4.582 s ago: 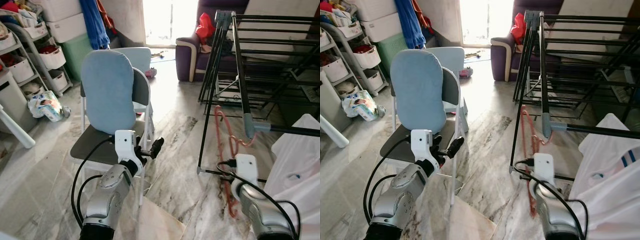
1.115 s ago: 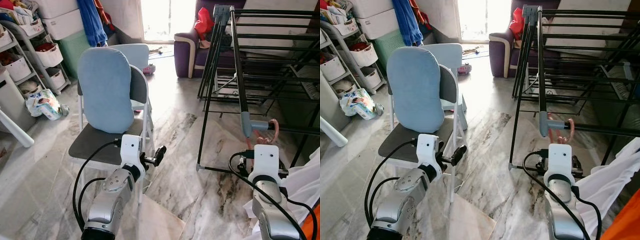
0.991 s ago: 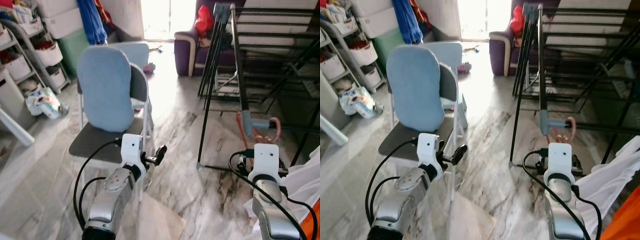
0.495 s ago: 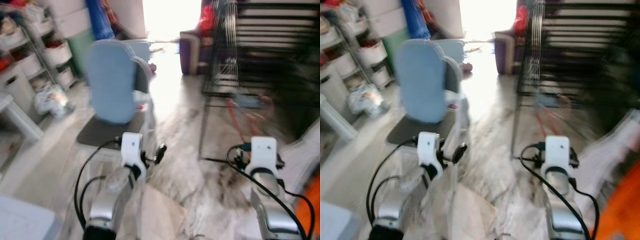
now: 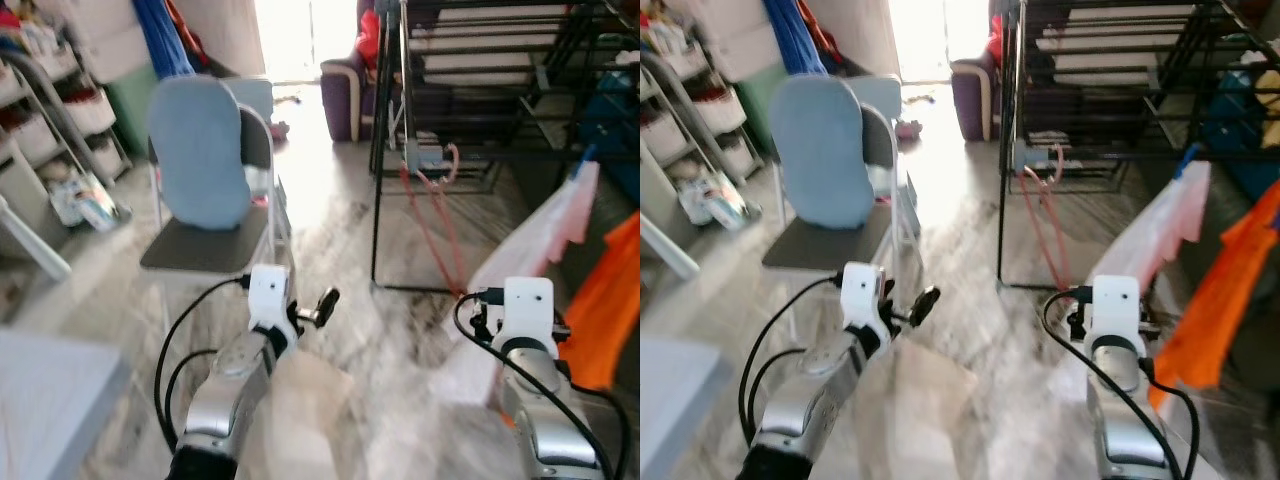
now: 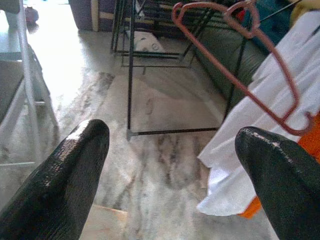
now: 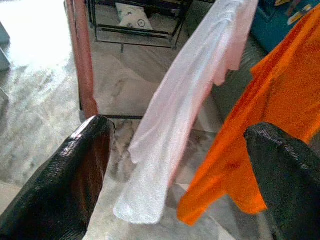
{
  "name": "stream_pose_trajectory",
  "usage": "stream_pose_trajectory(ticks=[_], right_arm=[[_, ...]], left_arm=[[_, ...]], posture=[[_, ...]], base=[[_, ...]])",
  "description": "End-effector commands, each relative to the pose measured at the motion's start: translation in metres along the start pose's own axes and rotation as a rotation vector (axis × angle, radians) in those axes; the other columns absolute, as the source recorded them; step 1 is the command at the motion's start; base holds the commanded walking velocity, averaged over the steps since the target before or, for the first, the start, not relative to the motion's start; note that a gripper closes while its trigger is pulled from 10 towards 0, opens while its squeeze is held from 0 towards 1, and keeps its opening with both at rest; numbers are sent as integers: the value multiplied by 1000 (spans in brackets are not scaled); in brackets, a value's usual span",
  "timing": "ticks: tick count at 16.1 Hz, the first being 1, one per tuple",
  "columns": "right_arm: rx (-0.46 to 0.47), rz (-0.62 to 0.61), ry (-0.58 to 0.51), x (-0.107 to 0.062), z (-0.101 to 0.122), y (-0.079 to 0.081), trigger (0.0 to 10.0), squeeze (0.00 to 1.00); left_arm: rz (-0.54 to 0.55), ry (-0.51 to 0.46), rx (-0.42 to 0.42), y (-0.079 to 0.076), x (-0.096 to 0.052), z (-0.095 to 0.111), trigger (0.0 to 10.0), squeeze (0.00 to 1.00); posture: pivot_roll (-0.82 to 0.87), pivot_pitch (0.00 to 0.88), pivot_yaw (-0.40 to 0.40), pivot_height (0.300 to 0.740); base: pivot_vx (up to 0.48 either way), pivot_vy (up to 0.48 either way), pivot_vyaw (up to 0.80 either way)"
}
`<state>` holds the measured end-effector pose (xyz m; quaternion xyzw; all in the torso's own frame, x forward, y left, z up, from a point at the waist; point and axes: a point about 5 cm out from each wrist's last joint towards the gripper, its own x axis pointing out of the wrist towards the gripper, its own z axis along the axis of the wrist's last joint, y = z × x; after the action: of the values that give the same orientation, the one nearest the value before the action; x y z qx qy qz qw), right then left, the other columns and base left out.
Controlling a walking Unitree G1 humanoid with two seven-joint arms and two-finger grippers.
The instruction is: Hang hanger
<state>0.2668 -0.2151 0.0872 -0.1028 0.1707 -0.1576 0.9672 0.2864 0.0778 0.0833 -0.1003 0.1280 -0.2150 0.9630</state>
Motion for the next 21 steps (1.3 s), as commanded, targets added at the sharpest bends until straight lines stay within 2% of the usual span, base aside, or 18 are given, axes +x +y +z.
stream_pose_trajectory(ticks=[1, 3, 4, 5, 8, 9, 11, 13, 15, 16, 17, 21], right_arm=[[17, 54, -32, 2, 9, 12, 10000, 1000], [17, 109, -38, 5, 9, 21, 10000, 992], [13, 156, -34, 7, 10, 28, 10000, 745], [-3, 210, -35, 10, 12, 37, 10000, 0], [-34, 280, -49, 18, 17, 50, 10000, 0], [-48, 307, -56, 22, 19, 55, 10000, 0], [-76, 368, -81, 28, 26, 70, 10000, 0], [-86, 389, -102, 32, 34, 77, 10000, 0], [-77, 368, -106, 38, 37, 73, 10000, 0], [-88, 361, -115, 41, 35, 70, 10000, 0], [-85, 344, -137, 41, 36, 67, 10000, 0], [39, 184, -203, 35, 35, 40, 10000, 0]], left_arm=[[24, -5, 8, 5, -2, 1, 10000, 0], [40, -14, 14, 7, -3, 0, 10000, 0], [56, -27, 27, 12, -5, 3, 10000, 0], [79, -51, 60, 21, -11, 8, 10000, 0], [98, -69, 199, 37, -30, 10, 10000, 0], [99, -73, 255, 44, -43, 10, 10000, 0], [122, -88, 351, 52, -58, 11, 10000, 0], [211, -121, 337, 57, -60, 14, 10000, 0], [288, -181, 289, 52, -58, 18, 10000, 0], [317, -191, 316, 51, -57, 16, 10000, 0], [314, -196, 307, 51, -56, 17, 10000, 0], [304, -218, 382, 54, -54, 22, 10000, 0]], posture=[[-157, 0, 49, 740], [-139, 0, 38, 740], [-123, 0, 29, 740], [-100, 0, 12, 740], [-18, 0, -37, 740], [7, 0, -53, 740], [66, 0, -72, 740], [70, 0, -69, 740], [64, 0, -92, 740], [59, 0, -88, 740], [58, 0, -84, 740], [-17, 0, 1, 740]], base=[[-292, 0, 0], [-283, 0, 0], [0, 0, 0], [0, 0, 0], [0, 0, 0], [0, 0, 0], [0, 0, 0], [0, 0, 0], [0, 0, 0], [0, 0, 0], [0, 0, 0], [0, 0, 0]])
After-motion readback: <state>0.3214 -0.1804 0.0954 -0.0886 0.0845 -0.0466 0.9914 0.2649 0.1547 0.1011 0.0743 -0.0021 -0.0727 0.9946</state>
